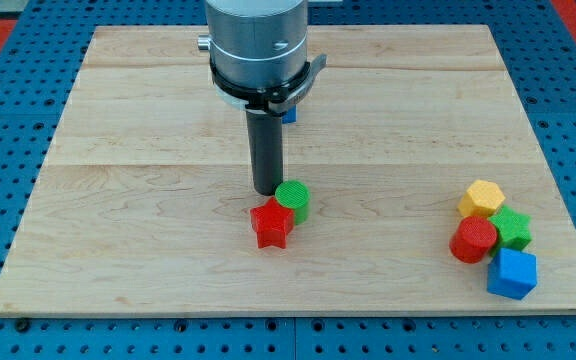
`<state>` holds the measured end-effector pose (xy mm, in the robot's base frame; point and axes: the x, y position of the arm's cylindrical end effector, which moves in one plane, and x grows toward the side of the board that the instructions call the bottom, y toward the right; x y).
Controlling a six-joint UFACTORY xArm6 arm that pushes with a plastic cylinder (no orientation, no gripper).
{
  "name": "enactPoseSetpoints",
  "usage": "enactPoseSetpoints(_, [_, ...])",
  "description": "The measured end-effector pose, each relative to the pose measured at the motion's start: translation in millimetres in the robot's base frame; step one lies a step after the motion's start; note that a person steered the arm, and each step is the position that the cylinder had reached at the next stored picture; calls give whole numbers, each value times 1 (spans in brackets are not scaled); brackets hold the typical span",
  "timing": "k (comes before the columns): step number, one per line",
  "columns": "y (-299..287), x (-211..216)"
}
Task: Push the green circle and red star slightly left
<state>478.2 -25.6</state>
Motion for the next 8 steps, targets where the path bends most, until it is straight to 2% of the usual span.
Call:
enactPoseSetpoints(2, [53, -15])
enactPoseSetpoints(3, [55, -26])
enactPoseSetpoints(5, [98, -19])
enactPoseSetpoints(8, [82, 2])
